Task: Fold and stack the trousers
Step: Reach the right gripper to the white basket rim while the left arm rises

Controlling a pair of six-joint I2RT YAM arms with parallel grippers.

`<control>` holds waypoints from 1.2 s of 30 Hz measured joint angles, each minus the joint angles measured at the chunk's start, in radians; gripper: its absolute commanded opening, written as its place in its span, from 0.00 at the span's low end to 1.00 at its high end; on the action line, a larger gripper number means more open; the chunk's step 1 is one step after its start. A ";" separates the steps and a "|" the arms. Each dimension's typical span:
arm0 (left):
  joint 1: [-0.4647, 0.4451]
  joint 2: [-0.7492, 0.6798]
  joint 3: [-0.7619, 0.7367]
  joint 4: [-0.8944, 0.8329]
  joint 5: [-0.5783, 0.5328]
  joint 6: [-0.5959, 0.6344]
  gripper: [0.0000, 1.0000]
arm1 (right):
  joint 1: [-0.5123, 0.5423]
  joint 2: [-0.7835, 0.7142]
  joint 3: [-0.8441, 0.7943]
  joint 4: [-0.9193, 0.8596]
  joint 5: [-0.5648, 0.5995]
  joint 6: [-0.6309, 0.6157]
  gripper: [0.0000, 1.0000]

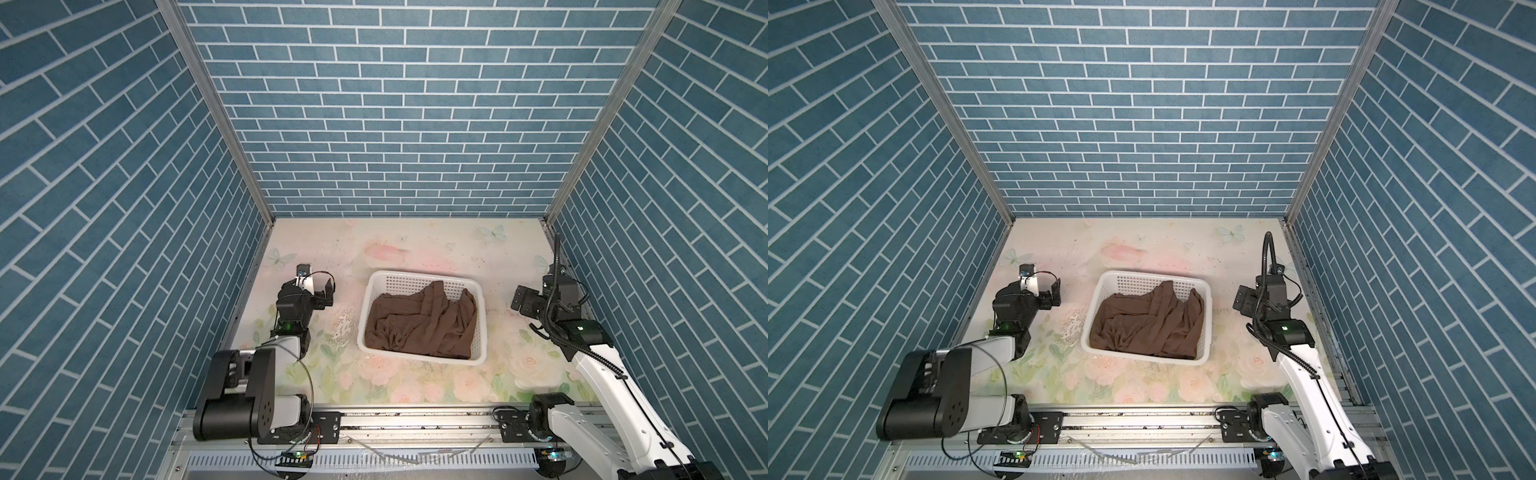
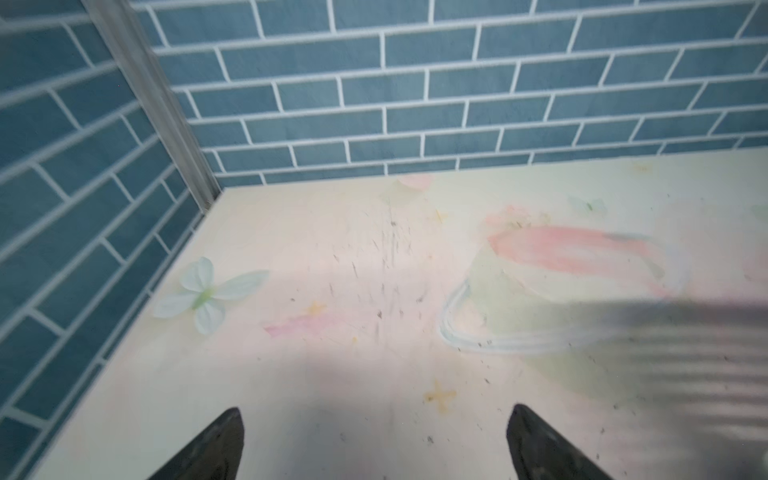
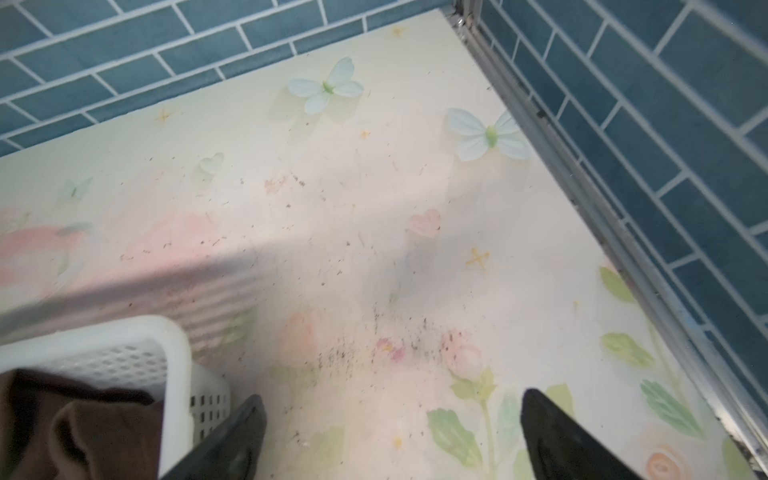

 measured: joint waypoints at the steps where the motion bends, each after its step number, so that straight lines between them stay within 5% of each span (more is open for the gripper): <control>1: -0.007 -0.060 0.010 -0.044 -0.032 -0.016 0.99 | 0.004 -0.002 0.000 -0.020 -0.019 -0.001 0.82; 7: -0.087 -0.310 0.193 -0.474 -0.243 -0.222 0.99 | 0.010 0.068 0.024 -0.045 -0.156 -0.008 0.54; 16: -0.092 -0.570 0.340 -1.030 -0.303 -0.536 0.99 | 0.060 0.352 0.122 0.064 -0.396 -0.006 0.45; 19: -0.092 -0.617 0.323 -1.115 -0.267 -0.577 0.99 | 0.092 0.389 0.123 0.088 -0.444 -0.006 0.43; 30: -0.098 -0.596 0.277 -1.230 -0.045 -0.622 0.99 | 0.116 0.486 0.124 0.151 -0.445 0.044 0.12; 36: -0.145 -0.555 0.277 -1.229 0.025 -0.625 0.99 | 0.077 0.512 0.171 0.107 -0.385 0.055 0.10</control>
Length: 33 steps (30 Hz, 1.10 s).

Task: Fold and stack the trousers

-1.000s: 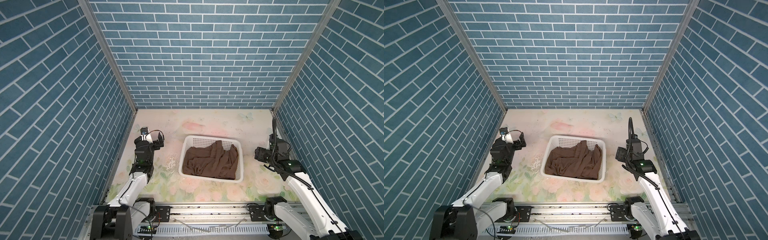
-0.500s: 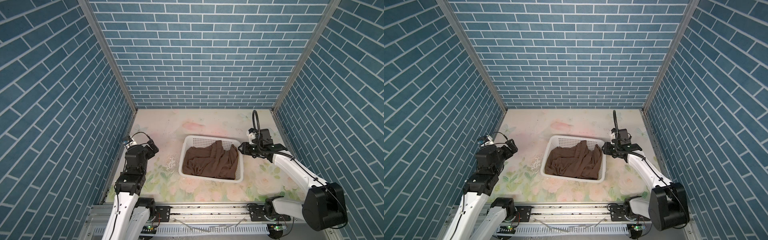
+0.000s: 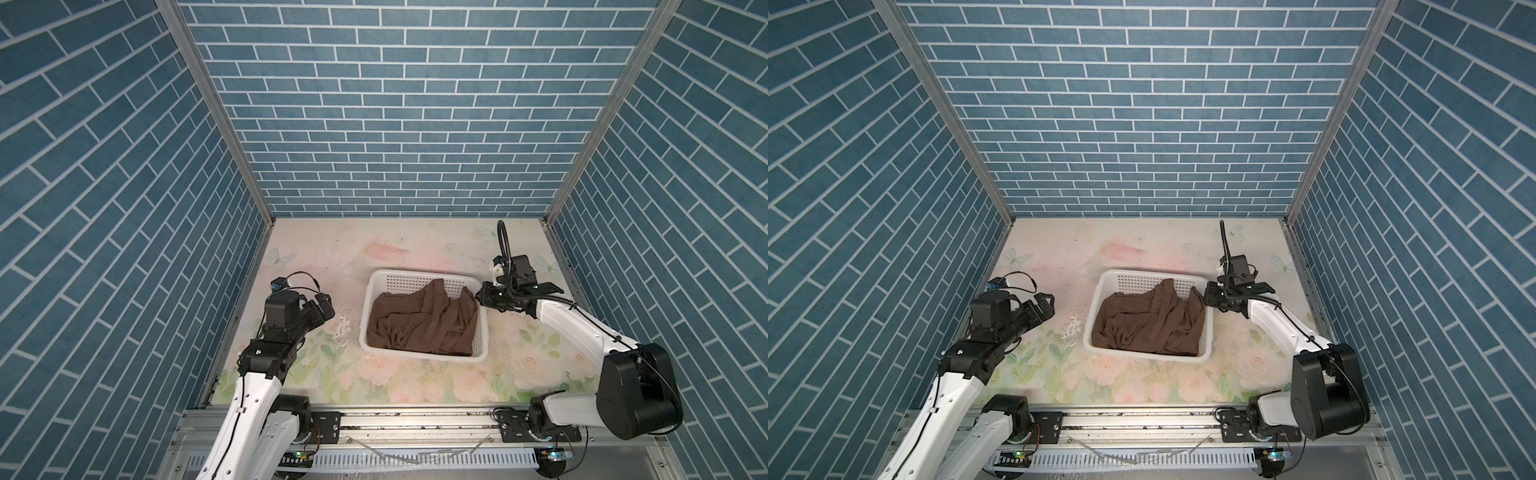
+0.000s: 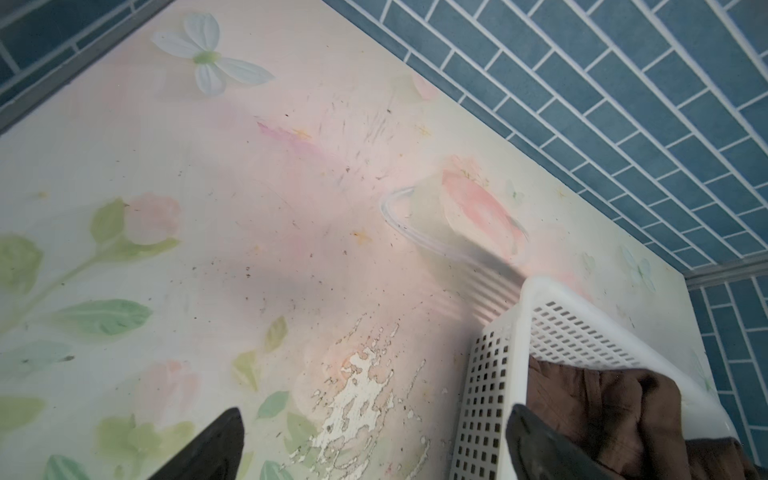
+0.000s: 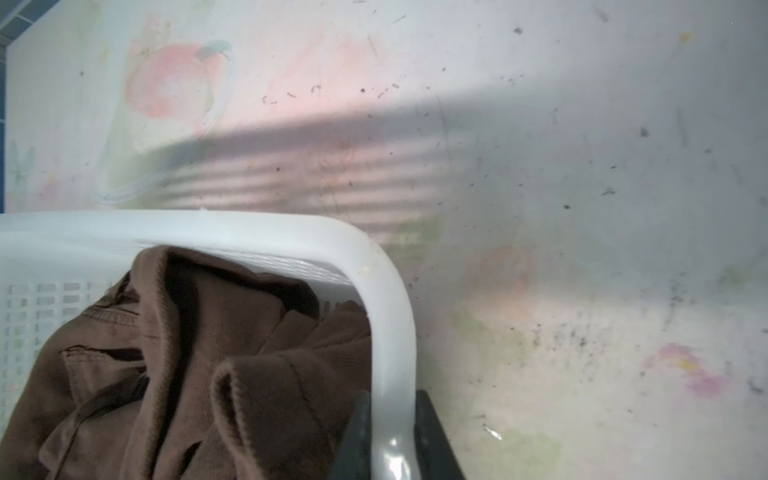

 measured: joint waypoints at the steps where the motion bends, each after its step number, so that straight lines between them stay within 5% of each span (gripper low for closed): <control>1: -0.015 0.005 0.001 0.000 0.006 -0.001 0.99 | -0.034 0.013 0.021 -0.025 0.001 -0.010 0.10; 4: -0.071 0.031 0.004 0.016 0.016 -0.006 0.99 | -0.170 0.071 0.108 -0.092 0.023 -0.055 0.17; 8: -0.199 0.102 0.005 0.063 0.005 -0.020 0.99 | -0.284 0.136 0.235 -0.142 0.117 -0.075 0.57; 11: -0.312 0.181 0.014 0.103 -0.014 -0.029 0.99 | -0.311 0.140 0.300 -0.158 0.172 -0.076 0.63; 16: -0.409 0.381 0.101 0.166 -0.013 -0.033 0.99 | -0.265 0.056 0.320 -0.181 0.224 -0.052 0.56; 22: -0.426 0.526 0.185 0.262 0.003 -0.049 0.98 | 0.074 0.010 0.379 -0.210 0.280 -0.071 0.19; 28: -0.428 0.563 0.237 0.273 -0.011 -0.073 0.98 | 0.325 0.042 0.315 -0.143 0.268 -0.013 0.15; 33: -0.428 0.547 0.222 0.279 -0.054 -0.107 0.99 | 0.373 0.130 0.188 -0.079 0.264 0.051 0.13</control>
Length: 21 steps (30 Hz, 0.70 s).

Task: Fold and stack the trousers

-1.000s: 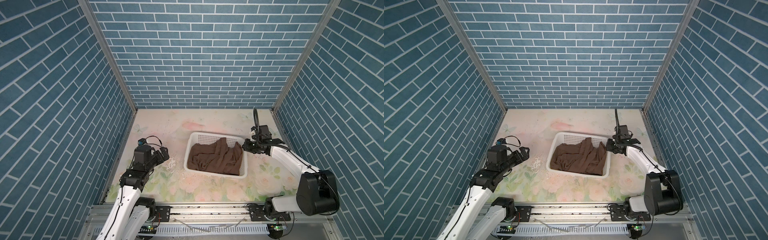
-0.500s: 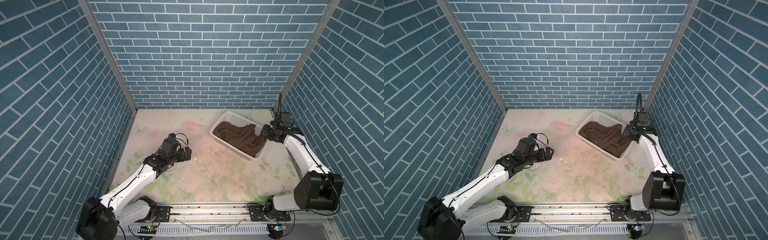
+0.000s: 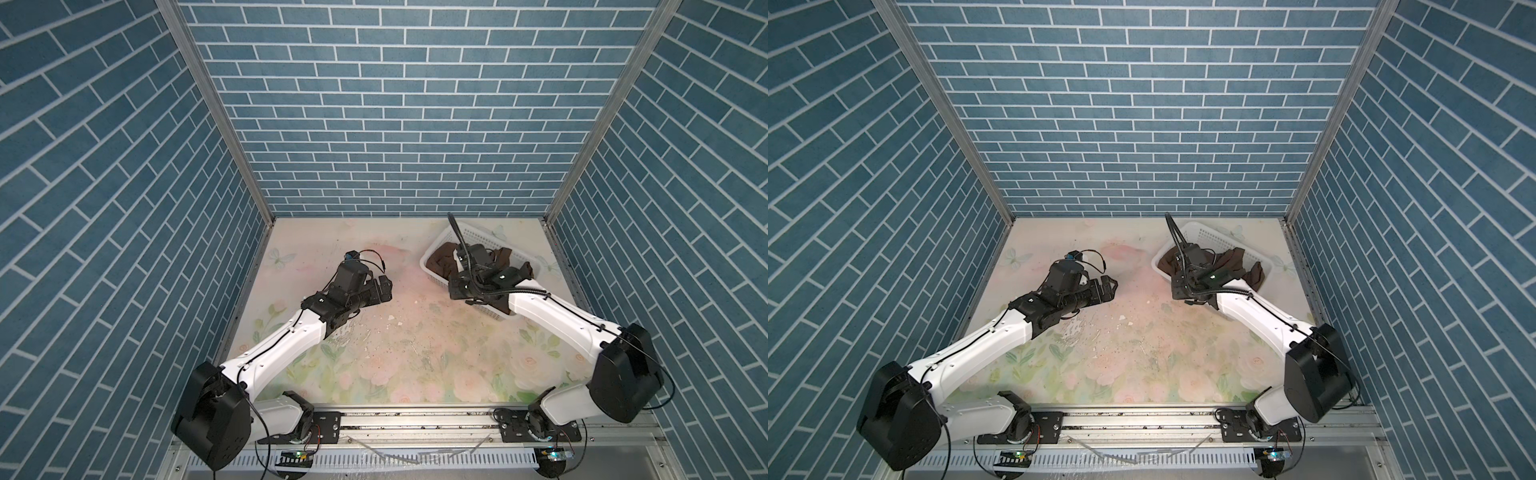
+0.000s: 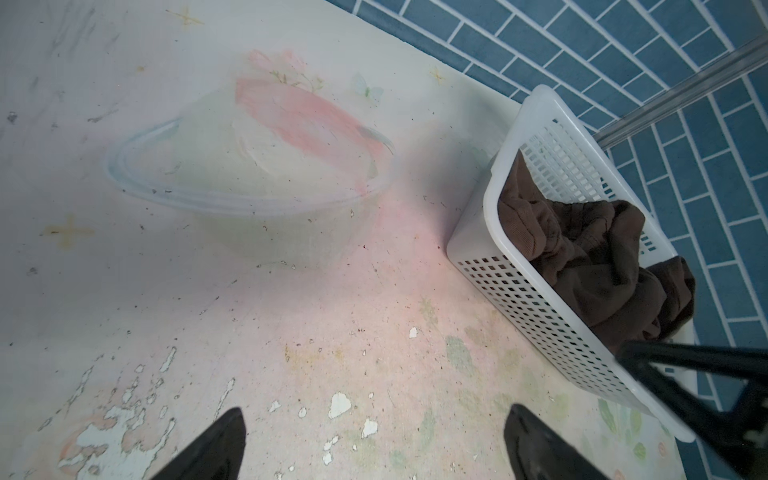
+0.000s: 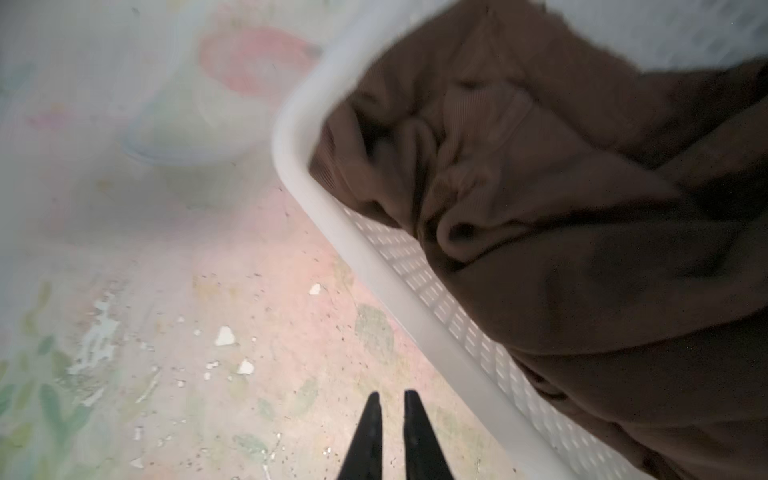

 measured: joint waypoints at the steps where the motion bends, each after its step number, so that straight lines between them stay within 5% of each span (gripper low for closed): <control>1: 0.000 -0.003 -0.008 0.002 -0.003 -0.007 0.98 | -0.008 0.011 -0.032 0.004 0.003 0.016 0.13; 6: 0.000 0.001 -0.014 -0.004 -0.010 -0.027 0.99 | -0.155 -0.002 -0.176 0.037 -0.033 0.084 0.15; 12: 0.000 0.035 -0.010 0.011 -0.014 -0.027 0.97 | -0.432 -0.154 -0.229 -0.005 0.078 0.097 0.17; 18: -0.016 0.230 0.111 0.072 0.052 -0.027 0.60 | -0.464 -0.352 -0.229 -0.046 0.131 0.089 0.15; 21: -0.037 0.377 0.237 0.109 0.091 -0.015 0.51 | -0.467 -0.366 -0.229 -0.059 0.114 0.090 0.09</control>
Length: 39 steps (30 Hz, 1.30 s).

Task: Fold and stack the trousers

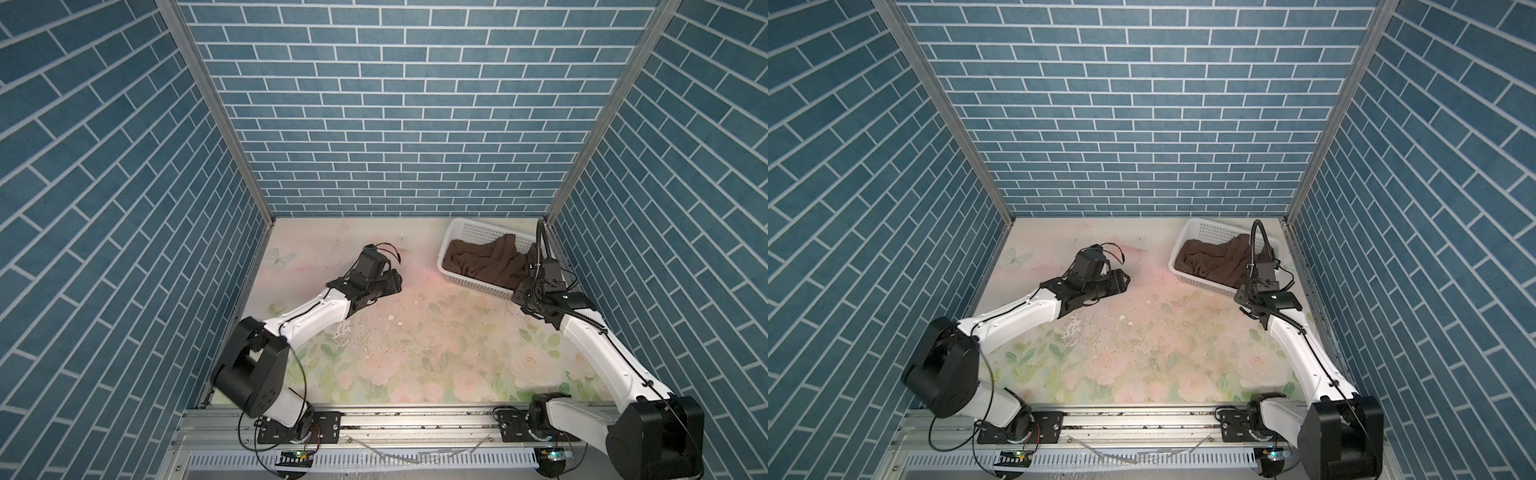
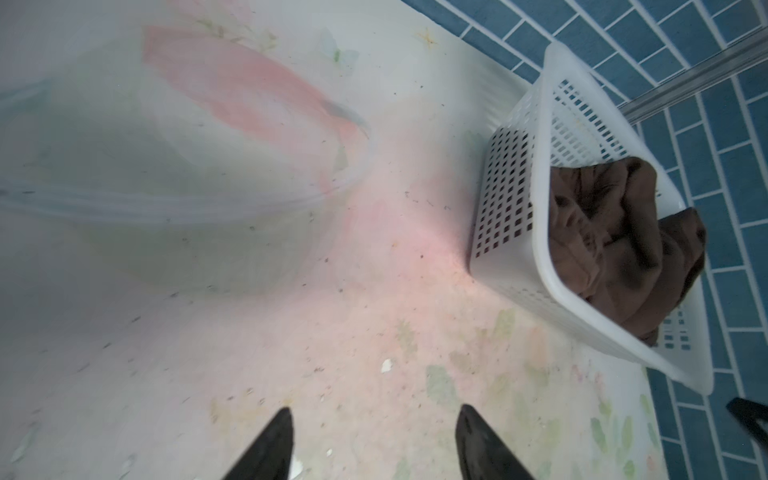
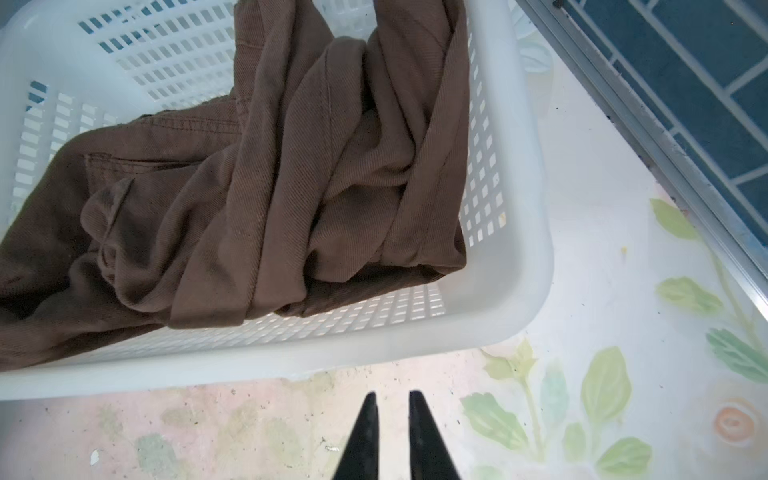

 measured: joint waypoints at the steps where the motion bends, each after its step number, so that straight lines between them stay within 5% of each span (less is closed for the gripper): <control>1: -0.005 0.050 0.048 0.009 0.012 0.004 0.48 | 0.000 0.003 0.000 -0.004 -0.015 0.000 0.09; 14: -0.035 0.532 0.518 0.064 0.134 0.005 0.34 | 0.000 -0.051 -0.145 0.032 -0.152 0.041 0.08; 23: -0.143 0.665 0.639 0.056 0.170 -0.024 0.35 | -0.111 0.282 0.030 0.027 -0.124 0.007 0.10; 39: -0.183 0.835 0.971 -0.003 0.225 -0.056 0.37 | -0.308 0.539 0.270 0.034 -0.161 -0.048 0.19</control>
